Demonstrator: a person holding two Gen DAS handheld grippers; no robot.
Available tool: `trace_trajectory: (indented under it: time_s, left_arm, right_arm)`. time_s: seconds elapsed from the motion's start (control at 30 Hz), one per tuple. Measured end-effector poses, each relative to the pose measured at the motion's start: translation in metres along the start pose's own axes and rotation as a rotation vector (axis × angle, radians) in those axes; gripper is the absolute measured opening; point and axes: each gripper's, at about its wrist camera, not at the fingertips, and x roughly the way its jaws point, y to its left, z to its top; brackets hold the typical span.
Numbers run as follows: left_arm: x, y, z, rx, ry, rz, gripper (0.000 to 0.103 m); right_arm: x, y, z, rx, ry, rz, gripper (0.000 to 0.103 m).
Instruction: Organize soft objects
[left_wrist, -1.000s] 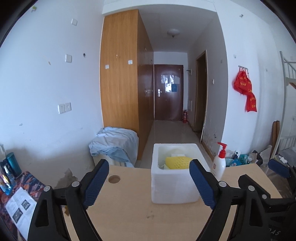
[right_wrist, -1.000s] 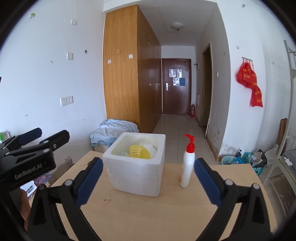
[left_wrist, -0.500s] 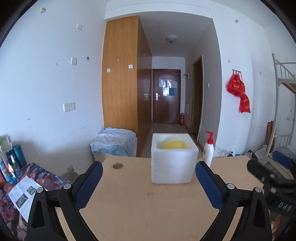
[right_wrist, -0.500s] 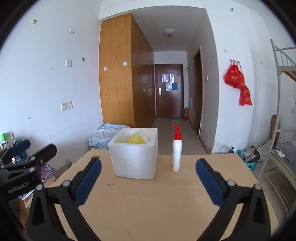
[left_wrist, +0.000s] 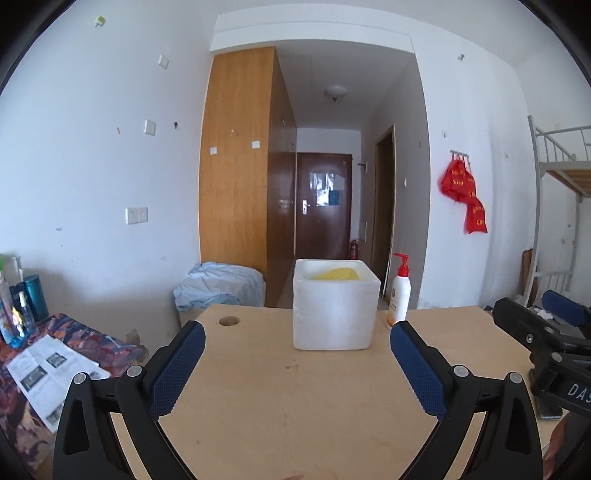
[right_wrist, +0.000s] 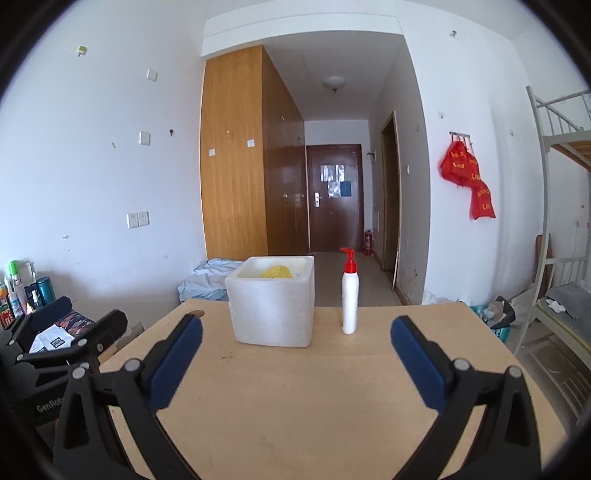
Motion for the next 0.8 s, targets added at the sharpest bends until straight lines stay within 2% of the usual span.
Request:
trace_trajectory:
  time_s: [0.23, 0.33, 0.6, 0.8]
  left_arm:
    - [-0.01, -0.002, -0.039, -0.003, -0.041, 0.0, 0.103]
    - [-0.009, 0.0, -0.048, 0.012, -0.052, 0.022, 0.103]
    - [-0.009, 0.018, -0.053, -0.037, -0.043, 0.023, 0.103]
    - [-0.015, 0.017, -0.055, -0.022, -0.043, 0.003, 0.103]
  right_arm:
    - [-0.008, -0.001, -0.037, 0.042, -0.04, -0.009, 0.103]
    - [-0.007, -0.002, -0.047, 0.049, -0.041, -0.016, 0.103]
    - [-0.018, -0.003, -0.05, 0.054, -0.065, -0.019, 0.103]
    - [-0.024, -0.001, -0.051, 0.057, -0.06, -0.021, 0.103]
